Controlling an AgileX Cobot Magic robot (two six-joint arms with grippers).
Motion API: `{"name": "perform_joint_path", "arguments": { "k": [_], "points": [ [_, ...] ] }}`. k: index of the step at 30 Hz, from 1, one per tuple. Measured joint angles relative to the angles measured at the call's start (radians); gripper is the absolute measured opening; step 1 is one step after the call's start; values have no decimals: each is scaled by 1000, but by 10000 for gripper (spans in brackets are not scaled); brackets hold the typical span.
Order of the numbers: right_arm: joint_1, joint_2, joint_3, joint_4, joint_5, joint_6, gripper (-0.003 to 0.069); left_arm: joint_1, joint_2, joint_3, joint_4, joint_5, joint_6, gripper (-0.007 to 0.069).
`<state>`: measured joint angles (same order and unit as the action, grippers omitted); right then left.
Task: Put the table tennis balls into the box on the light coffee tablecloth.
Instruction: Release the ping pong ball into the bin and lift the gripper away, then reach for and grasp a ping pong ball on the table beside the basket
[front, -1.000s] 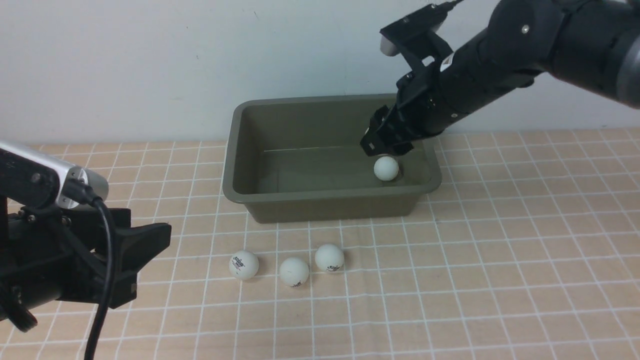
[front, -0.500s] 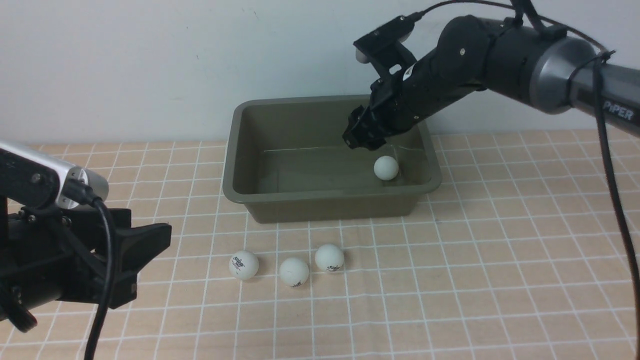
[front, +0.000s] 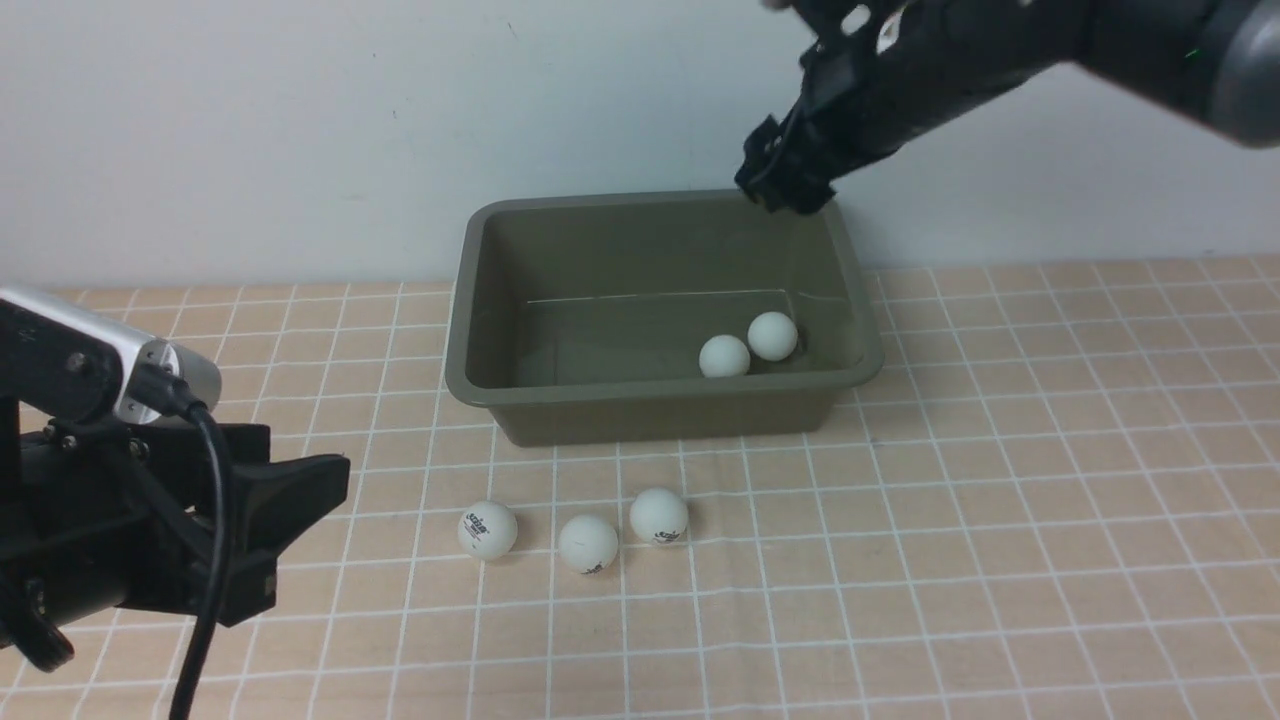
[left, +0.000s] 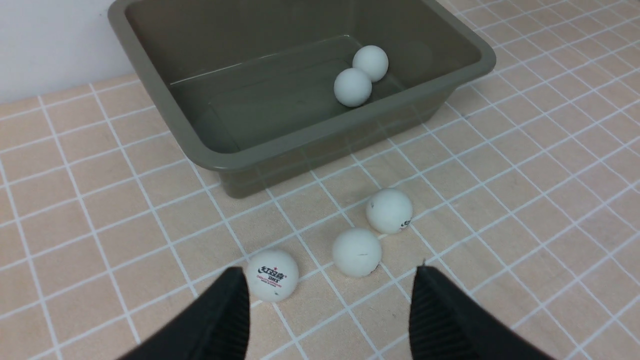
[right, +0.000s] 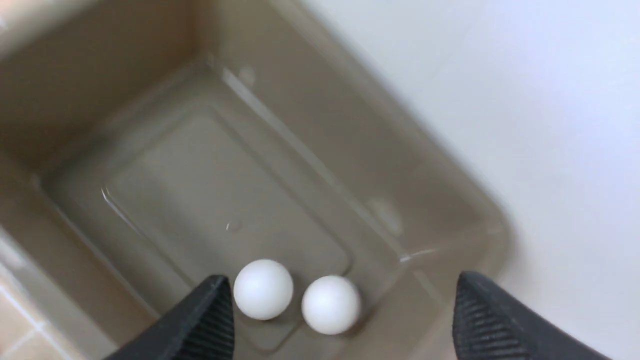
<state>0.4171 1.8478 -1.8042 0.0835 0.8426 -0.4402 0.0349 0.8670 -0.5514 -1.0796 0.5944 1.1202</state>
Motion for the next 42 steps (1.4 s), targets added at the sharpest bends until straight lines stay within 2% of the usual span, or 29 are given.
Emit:
{"name": "perform_joint_path", "arguments": {
  "k": [4, 10, 22, 26, 30, 38, 42],
  "points": [
    [0, -130, -1, -18, 100, 41, 509, 0, 0, 0, 0, 0, 0, 362],
    [0, -348, -1, -26, 308, 166, 478, 0, 0, 0, 0, 0, 0, 362],
    [-1, -509, 1, -194, 431, 216, 451, 0, 0, 0, 0, 0, 7, 362],
    [-1, -587, 66, -197, 431, 250, 451, 0, 0, 0, 0, 0, 15, 362],
    [-1, -732, 262, -212, 420, 294, 451, 0, 0, 0, 0, 0, 31, 362],
    [-1, -958, 720, -244, 146, 340, 451, 0, 59, -5, 0, 8, 29, 362],
    [-1, -1002, 844, -244, 69, 385, 451, 0, 171, -53, 7, 45, 10, 362]
  ]
}}
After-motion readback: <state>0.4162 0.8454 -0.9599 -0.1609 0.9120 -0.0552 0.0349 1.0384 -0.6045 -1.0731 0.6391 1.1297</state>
